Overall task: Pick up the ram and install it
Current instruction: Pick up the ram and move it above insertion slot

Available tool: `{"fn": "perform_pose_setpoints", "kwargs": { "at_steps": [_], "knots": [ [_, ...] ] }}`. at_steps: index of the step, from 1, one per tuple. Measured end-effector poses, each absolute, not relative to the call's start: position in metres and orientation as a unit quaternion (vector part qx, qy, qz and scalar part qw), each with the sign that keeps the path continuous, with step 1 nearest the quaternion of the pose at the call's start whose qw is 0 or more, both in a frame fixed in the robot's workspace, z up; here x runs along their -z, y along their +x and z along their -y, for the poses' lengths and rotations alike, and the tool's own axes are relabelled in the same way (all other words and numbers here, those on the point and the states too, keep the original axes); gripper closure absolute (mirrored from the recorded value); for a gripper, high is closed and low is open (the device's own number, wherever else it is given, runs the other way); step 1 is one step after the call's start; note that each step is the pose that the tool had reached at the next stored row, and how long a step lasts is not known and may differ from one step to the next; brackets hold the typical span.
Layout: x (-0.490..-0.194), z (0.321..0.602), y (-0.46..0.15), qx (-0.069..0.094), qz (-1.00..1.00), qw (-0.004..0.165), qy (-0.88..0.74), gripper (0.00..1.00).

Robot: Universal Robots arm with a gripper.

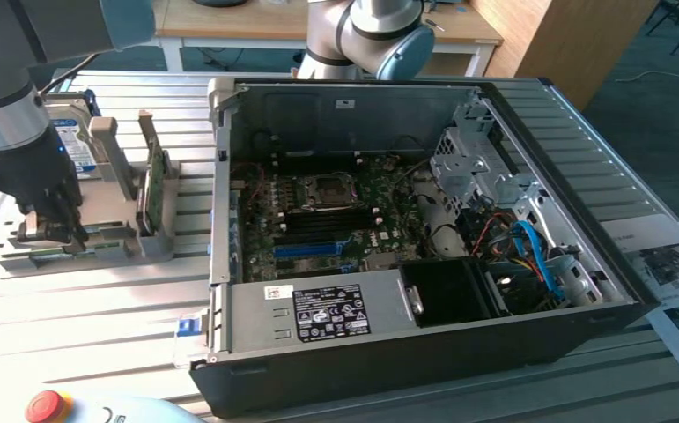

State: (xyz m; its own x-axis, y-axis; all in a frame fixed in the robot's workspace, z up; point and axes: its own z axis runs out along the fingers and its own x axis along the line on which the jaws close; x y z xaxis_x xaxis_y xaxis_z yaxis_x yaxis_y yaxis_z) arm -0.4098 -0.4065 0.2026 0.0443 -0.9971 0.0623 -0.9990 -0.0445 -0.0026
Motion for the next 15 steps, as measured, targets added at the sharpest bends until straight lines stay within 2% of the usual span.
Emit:
{"fn": "perform_pose_setpoints", "kwargs": {
  "at_steps": [15],
  "knots": [
    [-0.1989, 0.4064, -0.409, -0.023, 0.691, 0.021, 0.722, 0.76]
  ]
}}
